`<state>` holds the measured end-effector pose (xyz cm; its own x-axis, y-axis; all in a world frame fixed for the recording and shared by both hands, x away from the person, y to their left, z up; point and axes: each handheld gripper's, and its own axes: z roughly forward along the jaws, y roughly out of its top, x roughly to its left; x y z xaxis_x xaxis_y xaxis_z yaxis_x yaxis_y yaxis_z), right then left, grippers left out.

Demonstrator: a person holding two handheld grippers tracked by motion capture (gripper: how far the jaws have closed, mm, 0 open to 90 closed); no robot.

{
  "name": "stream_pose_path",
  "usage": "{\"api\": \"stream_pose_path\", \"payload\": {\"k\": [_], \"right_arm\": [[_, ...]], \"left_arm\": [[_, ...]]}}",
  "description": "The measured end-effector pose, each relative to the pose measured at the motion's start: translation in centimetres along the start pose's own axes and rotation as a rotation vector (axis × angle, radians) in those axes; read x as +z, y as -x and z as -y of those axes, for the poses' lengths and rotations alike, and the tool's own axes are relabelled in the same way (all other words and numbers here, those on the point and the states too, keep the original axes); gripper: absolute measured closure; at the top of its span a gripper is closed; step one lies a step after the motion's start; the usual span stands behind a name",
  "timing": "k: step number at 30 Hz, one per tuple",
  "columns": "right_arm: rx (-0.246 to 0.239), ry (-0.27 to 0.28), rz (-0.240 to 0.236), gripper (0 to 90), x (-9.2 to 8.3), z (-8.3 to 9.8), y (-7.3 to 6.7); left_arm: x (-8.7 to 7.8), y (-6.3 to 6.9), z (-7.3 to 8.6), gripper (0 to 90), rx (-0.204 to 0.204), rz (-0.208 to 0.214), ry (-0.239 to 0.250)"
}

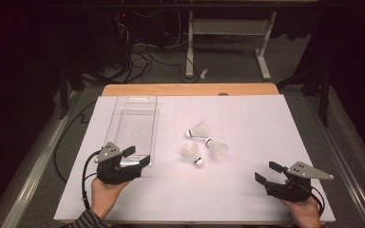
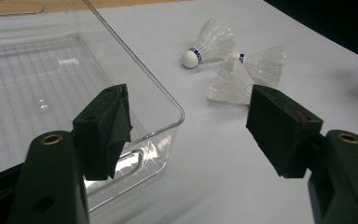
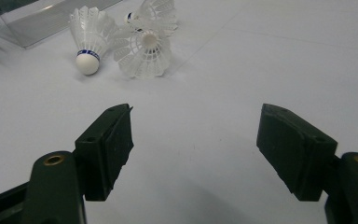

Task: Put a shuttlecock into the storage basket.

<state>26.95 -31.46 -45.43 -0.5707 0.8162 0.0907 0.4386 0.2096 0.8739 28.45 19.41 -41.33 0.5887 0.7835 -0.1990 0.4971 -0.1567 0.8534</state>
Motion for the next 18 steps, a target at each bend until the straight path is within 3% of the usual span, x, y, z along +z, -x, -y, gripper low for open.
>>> {"api": "stream_pose_path", "payload": {"k": [7, 10, 18], "right_arm": [[-0.001, 0.000, 0.000, 27.3, 0.0, 0.0, 0.0], [0.000, 0.000, 0.000, 27.3, 0.0, 0.0, 0.0], [0.000, -0.001, 0.001, 27.3, 0.0, 0.0, 0.0]], "left_arm": [[0.4, 0.5, -0.2, 30.9, 0.014, 0.006, -0.012], [0.6, 0.7, -0.4, 30.1, 0.032, -0.017, -0.016], [1.4, 1.1, -0.7, 26.2, 0.043, -0.004, -0.017]]}}
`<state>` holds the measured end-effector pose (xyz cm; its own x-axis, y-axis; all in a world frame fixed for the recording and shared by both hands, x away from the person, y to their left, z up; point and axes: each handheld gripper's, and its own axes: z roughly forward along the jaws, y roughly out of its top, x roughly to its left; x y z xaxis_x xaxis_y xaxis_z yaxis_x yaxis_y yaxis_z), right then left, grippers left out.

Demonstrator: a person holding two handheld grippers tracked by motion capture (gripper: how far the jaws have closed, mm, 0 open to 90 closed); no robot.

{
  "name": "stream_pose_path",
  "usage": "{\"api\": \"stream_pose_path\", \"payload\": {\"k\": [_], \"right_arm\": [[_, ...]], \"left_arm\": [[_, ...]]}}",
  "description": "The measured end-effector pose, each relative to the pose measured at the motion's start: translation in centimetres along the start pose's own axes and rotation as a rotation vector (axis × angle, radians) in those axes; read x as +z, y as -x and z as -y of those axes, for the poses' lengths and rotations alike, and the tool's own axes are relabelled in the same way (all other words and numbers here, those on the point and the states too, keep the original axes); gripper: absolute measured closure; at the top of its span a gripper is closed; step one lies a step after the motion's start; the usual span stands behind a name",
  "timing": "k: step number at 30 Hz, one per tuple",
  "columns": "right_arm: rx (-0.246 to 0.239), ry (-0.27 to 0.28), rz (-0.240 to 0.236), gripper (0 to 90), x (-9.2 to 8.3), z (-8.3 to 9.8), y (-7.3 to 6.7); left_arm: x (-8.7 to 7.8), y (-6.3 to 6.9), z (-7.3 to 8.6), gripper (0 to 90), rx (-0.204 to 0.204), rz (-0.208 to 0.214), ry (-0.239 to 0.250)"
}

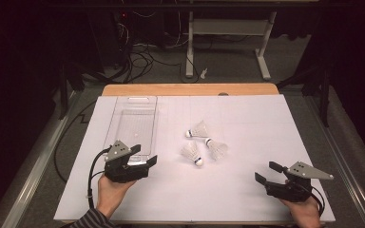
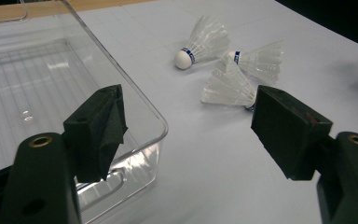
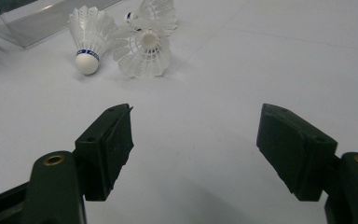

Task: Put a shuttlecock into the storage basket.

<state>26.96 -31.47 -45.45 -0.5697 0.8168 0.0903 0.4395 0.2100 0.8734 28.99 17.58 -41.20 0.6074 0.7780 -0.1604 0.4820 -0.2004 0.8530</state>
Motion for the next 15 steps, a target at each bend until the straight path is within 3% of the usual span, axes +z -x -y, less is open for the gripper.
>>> {"api": "stream_pose_path", "payload": {"k": [9, 15], "right_arm": [[0.002, 0.003, 0.005, 27.2, 0.0, 0.0, 0.1], [0.001, 0.002, 0.004, 27.2, 0.0, 0.0, 0.0]], "left_arm": [[0.8, 0.3, -0.4, 24.0, 0.015, 0.044, -0.021], [1.1, 0.0, -0.7, 24.8, 0.000, 0.065, -0.027]]}}
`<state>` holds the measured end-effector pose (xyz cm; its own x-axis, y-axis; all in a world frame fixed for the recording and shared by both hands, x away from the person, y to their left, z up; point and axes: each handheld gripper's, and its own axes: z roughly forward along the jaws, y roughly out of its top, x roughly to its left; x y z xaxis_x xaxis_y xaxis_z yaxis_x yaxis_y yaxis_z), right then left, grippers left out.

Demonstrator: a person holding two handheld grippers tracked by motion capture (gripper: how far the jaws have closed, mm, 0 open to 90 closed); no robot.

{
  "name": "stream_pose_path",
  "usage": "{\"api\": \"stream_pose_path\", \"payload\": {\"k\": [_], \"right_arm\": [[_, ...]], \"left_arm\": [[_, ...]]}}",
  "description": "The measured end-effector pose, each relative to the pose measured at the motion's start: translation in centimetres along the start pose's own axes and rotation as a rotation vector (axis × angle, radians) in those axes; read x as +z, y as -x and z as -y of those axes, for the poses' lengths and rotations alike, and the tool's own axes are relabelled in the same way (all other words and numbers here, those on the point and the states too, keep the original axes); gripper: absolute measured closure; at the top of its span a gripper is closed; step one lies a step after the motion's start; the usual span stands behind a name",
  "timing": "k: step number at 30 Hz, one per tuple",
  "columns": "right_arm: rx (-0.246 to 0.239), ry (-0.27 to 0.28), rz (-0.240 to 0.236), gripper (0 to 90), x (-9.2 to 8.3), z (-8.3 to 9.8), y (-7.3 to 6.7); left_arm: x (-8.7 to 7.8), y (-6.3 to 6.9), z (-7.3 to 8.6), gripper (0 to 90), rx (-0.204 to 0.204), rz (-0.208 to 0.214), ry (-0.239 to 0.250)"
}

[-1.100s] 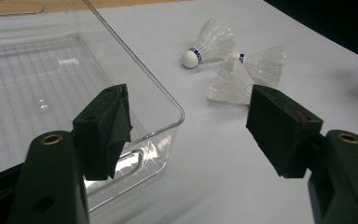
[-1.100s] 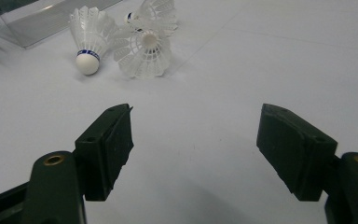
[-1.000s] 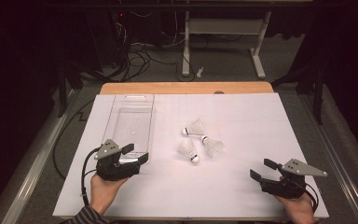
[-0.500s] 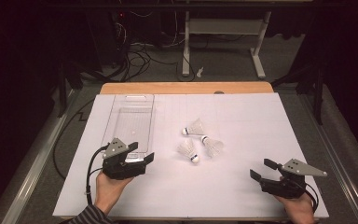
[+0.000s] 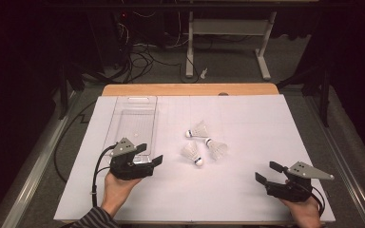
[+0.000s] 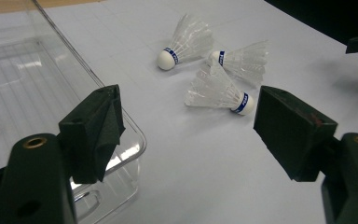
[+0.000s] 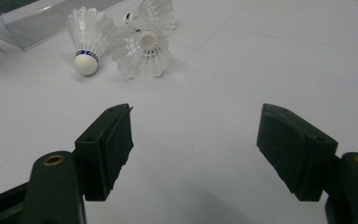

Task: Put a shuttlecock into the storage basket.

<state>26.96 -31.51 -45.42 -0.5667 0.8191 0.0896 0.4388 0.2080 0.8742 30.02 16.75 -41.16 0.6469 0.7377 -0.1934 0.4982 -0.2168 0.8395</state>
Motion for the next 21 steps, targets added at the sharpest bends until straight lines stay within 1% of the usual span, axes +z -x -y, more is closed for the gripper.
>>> {"api": "stream_pose_path", "payload": {"k": [9, 15, 21], "right_arm": [[0.000, -0.004, -0.003, 27.1, 0.1, 0.0, 0.0], [0.003, -0.006, -0.004, 27.1, 0.1, 0.0, 0.0], [0.003, -0.004, -0.006, 27.1, 0.1, 0.0, 0.0]], "left_arm": [[0.4, 0.0, -0.4, 27.5, -0.001, 0.007, -0.001], [1.1, 0.1, -0.7, 28.2, -0.005, 0.023, -0.006], [1.7, 0.5, -1.3, 28.7, 0.010, 0.038, -0.004]]}}
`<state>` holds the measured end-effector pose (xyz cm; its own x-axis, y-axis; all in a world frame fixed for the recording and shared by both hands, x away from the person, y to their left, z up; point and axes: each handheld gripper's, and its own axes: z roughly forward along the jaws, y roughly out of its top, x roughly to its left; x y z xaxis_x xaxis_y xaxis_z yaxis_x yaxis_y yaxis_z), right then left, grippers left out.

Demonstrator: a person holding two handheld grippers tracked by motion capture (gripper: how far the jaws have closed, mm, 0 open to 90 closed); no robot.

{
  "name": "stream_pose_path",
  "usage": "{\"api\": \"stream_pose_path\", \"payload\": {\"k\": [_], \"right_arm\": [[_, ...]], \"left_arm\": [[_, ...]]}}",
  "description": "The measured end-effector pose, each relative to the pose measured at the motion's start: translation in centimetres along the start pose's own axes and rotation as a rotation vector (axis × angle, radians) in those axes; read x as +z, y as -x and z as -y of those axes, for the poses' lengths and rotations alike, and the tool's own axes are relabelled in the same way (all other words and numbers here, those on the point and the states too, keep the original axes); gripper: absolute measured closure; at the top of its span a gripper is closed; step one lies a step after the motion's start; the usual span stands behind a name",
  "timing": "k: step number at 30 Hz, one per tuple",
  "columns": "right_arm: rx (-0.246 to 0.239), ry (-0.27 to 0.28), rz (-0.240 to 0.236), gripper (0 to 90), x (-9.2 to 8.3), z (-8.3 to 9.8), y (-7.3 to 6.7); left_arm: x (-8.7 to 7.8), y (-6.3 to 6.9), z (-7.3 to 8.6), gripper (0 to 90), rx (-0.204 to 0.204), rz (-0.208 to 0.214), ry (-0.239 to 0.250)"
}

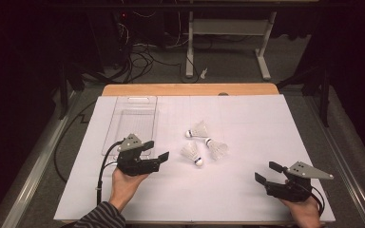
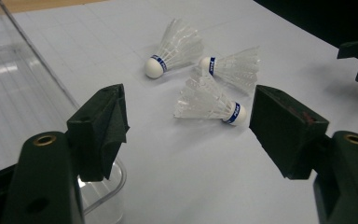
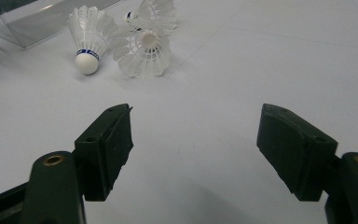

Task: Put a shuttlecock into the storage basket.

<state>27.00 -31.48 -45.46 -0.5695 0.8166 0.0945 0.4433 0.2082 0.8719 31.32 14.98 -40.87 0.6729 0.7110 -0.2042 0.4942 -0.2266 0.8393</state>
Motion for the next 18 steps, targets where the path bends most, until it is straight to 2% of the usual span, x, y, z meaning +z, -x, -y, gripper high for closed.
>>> {"api": "stream_pose_path", "payload": {"k": [8, 18], "right_arm": [[-0.002, 0.004, 0.002, 27.3, 0.0, 0.0, 0.0], [-0.004, 0.003, 0.001, 27.5, 0.0, 0.0, 0.0]], "left_arm": [[0.8, 0.3, -0.6, 34.6, 0.021, 0.012, -0.008], [1.8, 0.1, -1.2, 36.0, 0.001, 0.027, -0.028]]}}
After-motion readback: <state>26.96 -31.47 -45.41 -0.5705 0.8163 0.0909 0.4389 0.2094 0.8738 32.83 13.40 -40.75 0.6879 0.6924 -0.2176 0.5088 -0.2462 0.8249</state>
